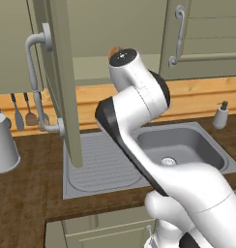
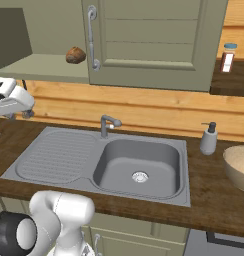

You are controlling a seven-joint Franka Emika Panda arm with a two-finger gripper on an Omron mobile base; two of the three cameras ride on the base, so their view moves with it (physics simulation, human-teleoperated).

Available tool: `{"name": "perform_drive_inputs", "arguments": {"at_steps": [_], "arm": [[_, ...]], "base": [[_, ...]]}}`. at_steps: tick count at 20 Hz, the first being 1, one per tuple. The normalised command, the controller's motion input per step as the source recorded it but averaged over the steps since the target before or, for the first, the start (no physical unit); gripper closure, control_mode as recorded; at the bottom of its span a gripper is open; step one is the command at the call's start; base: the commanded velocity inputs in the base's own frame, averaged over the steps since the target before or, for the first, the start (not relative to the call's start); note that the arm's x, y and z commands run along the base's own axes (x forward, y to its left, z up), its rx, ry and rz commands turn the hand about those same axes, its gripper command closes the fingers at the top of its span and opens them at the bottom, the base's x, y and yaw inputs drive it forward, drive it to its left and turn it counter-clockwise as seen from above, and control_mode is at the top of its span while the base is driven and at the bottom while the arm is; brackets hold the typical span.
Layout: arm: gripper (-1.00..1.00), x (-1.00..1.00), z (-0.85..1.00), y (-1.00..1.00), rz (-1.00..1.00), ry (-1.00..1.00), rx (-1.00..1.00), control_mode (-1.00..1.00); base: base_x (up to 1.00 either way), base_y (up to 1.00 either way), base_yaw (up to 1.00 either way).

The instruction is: Open the cabinet, pick up the bread from the cabinet and place it in the basket. Then move the basket to the dining counter.

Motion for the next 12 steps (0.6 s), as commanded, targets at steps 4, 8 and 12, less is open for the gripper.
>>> {"name": "perform_drive_inputs", "arguments": {"at_steps": [4,8,12], "arm": [[-1.00,0.22,0.46,-0.36,-0.22,-0.42,-0.07,-1.00],[-1.00,0.41,0.57,-0.10,-0.05,-0.30,0.07,-1.00],[-1.00,0.34,0.60,0.00,0.00,-0.13,0.13,-1.00]], "base": [[0.00,0.00,0.00],[0.00,0.00,0.00],[0.00,0.00,0.00]]}}
